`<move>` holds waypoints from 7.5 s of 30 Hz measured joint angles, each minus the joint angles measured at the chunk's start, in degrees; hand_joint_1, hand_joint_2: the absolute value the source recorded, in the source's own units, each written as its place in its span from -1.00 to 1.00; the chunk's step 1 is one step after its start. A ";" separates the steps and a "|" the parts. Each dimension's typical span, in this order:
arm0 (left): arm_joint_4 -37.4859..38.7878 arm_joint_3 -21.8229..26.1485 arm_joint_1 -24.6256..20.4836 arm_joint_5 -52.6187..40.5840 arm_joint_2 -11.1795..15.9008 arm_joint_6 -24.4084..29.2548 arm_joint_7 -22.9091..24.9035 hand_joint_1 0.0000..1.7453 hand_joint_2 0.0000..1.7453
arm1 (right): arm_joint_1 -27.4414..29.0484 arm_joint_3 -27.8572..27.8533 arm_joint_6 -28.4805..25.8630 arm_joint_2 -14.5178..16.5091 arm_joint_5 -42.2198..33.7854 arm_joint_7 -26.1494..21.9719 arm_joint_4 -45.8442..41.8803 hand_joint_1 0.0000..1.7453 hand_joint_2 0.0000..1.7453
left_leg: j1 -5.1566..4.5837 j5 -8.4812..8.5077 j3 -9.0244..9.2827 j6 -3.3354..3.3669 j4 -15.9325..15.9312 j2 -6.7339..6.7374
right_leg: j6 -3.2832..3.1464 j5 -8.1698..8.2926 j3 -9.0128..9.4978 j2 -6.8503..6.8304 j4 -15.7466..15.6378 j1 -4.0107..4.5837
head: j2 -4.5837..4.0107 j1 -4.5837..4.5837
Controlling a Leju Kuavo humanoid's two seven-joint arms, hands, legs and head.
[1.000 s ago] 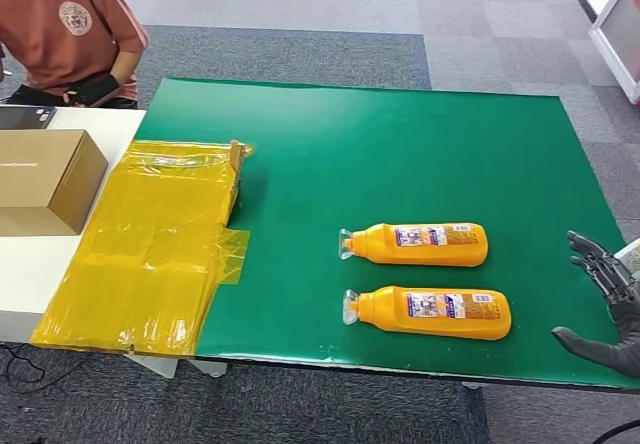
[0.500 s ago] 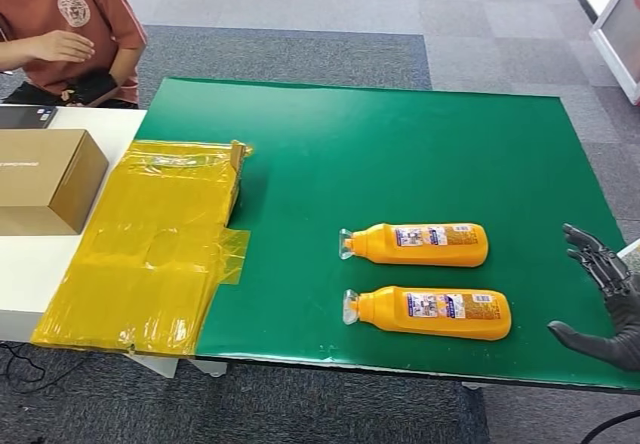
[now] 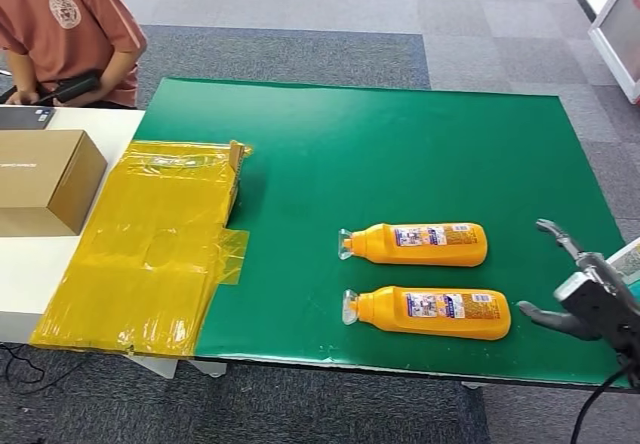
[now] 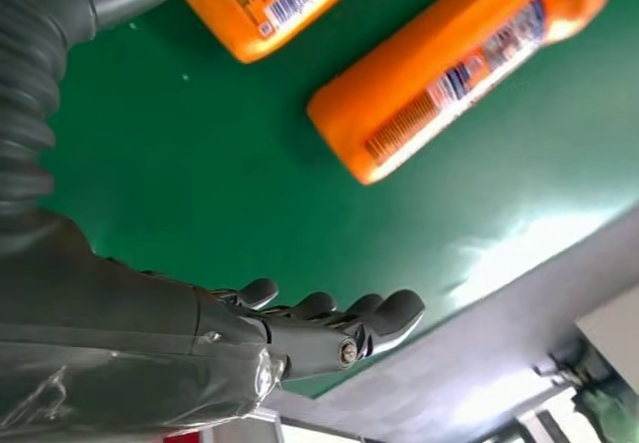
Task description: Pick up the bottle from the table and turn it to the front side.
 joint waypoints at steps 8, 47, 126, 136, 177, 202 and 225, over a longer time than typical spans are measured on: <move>0.02 0.44 -1.47 -0.88 0.07 1.84 -0.54 -1.00 1.00 | -4.87 12.49 -3.92 1.23 13.56 4.86 5.95 -1.00 1.00 | 0.03 0.04 0.02 -0.03 -0.01 0.00 | -0.01 0.00 -0.04 -0.01 0.00 0.03 | 0.00 0.00; 0.80 6.55 -6.02 1.21 0.16 -0.74 -0.91 -1.00 1.00 | 0.60 18.08 -7.95 0.05 22.33 10.33 10.30 -1.00 1.00 | 0.03 -0.06 -0.02 -0.09 -0.01 0.00 | -0.04 -0.08 -0.10 0.02 0.01 0.02 | 0.00 -0.01; 2.66 6.02 -6.28 2.77 0.31 -4.32 3.43 -1.00 1.00 | -4.02 14.76 1.05 7.03 5.30 0.34 18.91 1.00 1.00 | 0.05 -0.13 0.28 -0.11 -0.01 0.02 | -0.11 -0.12 0.14 0.06 0.01 0.04 | 0.00 -0.01; 5.22 -1.64 -4.39 2.59 2.07 2.59 -0.40 -1.00 1.00 | -7.29 15.90 6.56 4.97 -21.32 -4.23 18.97 1.00 1.00 | 0.04 -0.12 0.19 -0.12 -0.01 0.03 | -0.11 -0.09 0.09 0.07 0.02 0.04 | 0.00 0.00; 17.09 -68.49 -14.34 -4.14 25.12 37.59 -12.17 -1.00 1.00 | -26.91 29.56 1.67 23.01 -27.80 -0.49 22.68 1.00 1.00 | 0.09 0.25 0.04 -0.22 -0.01 0.02 | -0.20 0.15 -0.13 0.06 0.15 0.08 | 0.00 -0.02; 23.99 -80.75 -22.60 4.69 30.41 32.64 -9.56 -1.00 1.00 | -30.20 33.82 3.15 23.34 -27.83 -3.86 26.95 1.00 1.00 | 0.09 0.39 -0.16 -0.24 -0.01 0.02 | -0.25 0.27 -0.36 0.07 0.16 0.08 | 0.00 -0.02; 24.17 -95.33 -26.51 6.80 31.18 33.06 -9.24 -1.00 1.00 | -32.31 33.18 1.01 23.42 -25.81 -4.06 34.36 1.00 1.00 | 0.08 0.42 -0.21 -0.25 0.00 0.02 | -0.24 0.31 -0.39 0.06 0.16 0.07 | 0.00 -0.02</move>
